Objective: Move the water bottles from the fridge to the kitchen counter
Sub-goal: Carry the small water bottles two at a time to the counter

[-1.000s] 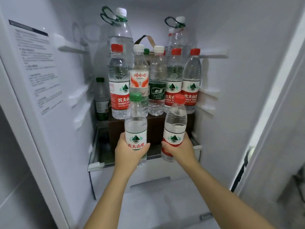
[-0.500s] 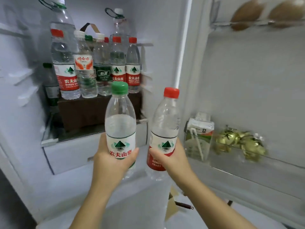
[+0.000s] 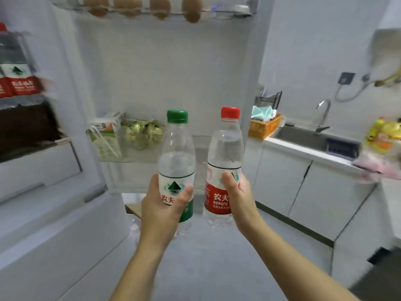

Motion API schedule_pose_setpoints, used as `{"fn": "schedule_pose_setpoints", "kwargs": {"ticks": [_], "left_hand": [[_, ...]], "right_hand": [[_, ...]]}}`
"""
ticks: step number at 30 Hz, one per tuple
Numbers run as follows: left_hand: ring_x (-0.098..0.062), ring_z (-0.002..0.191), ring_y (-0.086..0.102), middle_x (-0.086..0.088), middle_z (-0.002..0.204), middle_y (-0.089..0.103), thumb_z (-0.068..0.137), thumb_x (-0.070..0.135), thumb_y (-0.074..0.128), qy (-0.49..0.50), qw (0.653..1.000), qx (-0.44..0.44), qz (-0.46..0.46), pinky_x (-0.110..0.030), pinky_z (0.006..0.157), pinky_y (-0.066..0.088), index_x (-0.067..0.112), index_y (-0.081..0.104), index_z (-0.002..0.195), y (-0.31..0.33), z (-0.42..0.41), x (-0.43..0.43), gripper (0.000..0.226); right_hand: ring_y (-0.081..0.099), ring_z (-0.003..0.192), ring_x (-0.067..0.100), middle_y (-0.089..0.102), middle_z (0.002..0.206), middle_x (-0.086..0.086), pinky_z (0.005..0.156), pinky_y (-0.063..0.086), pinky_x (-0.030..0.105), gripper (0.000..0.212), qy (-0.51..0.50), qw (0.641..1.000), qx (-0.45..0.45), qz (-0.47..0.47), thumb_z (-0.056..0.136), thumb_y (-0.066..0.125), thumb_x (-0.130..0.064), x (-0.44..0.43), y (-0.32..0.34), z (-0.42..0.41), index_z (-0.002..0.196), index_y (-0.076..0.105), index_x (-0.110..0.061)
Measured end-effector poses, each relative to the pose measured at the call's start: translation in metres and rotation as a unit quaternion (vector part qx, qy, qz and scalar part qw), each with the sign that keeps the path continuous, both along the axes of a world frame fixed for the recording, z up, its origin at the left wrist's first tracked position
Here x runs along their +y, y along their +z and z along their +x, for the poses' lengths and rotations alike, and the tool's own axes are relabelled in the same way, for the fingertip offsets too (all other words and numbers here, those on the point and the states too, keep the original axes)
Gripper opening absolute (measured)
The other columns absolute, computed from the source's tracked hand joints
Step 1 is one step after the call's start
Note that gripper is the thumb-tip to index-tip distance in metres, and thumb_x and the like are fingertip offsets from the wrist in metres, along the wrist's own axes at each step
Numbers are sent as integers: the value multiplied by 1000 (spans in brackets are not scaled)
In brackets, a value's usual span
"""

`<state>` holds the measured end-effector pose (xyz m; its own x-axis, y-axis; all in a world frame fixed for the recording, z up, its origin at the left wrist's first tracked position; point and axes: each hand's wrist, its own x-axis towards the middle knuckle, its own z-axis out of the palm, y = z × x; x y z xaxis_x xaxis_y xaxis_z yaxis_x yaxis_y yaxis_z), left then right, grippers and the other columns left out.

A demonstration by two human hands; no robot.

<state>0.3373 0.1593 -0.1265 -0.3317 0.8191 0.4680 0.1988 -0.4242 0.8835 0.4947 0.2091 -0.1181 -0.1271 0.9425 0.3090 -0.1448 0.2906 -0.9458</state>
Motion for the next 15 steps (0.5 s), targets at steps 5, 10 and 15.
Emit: {"fn": "schedule_pose_setpoints", "kwargs": {"ticks": [5, 10, 15], "left_hand": [[5, 85, 66, 26, 93, 69, 73, 66, 67, -113, 993, -19, -7, -7, 62, 49, 36, 58, 105, 4, 87, 19, 45], [-2, 91, 68, 19, 97, 71, 56, 88, 58, -215, 976, -35, -23, -13, 65, 52, 35, 57, 107, 2, 162, 49, 74], [-3, 95, 68, 19, 101, 70, 56, 91, 53, -301, 952, -26, -43, -17, 70, 55, 36, 56, 110, -11, 238, 92, 77]], "right_hand": [[71, 98, 15, 74, 105, -7, 73, 57, 23, 92, -96, 995, -9, -12, 48, 67, -88, -13, -2, 88, 117, 58, -29], [71, 98, 14, 72, 107, -3, 75, 58, 24, 98, -187, 982, -14, -36, 41, 64, -92, -15, -9, 164, 117, 56, -31], [71, 97, 15, 72, 107, -2, 76, 58, 26, 100, -267, 962, -8, -48, 39, 65, -92, 0, -18, 235, 117, 56, -30]]}}
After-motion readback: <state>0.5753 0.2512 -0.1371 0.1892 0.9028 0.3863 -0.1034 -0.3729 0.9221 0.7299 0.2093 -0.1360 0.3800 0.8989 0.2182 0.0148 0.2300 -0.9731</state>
